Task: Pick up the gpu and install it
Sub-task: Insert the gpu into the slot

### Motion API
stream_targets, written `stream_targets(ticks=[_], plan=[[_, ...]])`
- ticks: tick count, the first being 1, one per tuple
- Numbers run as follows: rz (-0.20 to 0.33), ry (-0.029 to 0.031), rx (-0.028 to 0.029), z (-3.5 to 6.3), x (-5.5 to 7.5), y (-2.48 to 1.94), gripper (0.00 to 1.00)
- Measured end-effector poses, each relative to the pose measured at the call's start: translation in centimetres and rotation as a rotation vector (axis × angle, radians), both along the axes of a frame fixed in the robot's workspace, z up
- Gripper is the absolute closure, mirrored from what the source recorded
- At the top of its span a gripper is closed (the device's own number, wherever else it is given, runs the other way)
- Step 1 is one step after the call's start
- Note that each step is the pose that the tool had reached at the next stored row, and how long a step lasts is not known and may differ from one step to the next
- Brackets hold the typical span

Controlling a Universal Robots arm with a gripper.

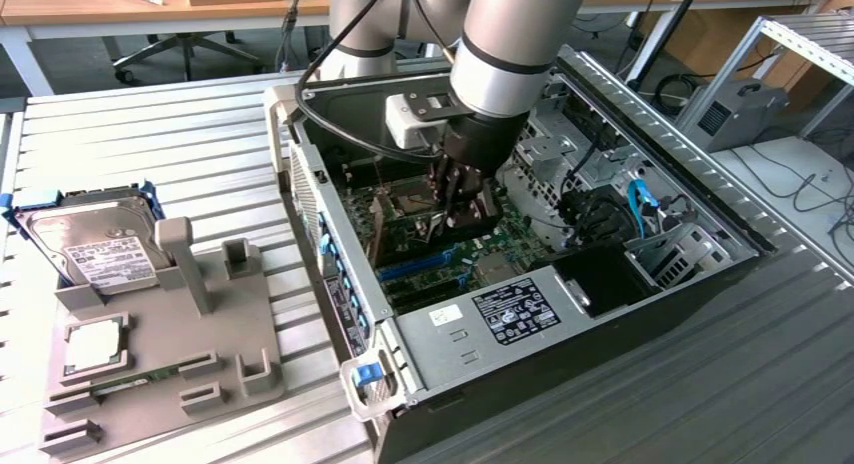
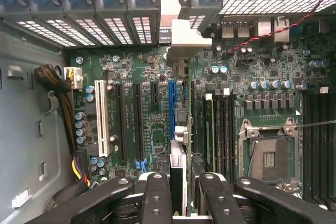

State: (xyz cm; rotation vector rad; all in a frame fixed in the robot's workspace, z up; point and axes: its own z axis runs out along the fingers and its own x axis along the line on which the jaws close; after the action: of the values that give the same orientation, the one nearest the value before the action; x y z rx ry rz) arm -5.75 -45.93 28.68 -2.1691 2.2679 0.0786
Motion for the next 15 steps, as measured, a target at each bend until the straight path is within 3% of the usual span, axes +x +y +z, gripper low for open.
stream_targets(ticks=[15], plan=[[0.000,0.0000,-0.0001,-0.41,-0.48,0.00,0.74]])
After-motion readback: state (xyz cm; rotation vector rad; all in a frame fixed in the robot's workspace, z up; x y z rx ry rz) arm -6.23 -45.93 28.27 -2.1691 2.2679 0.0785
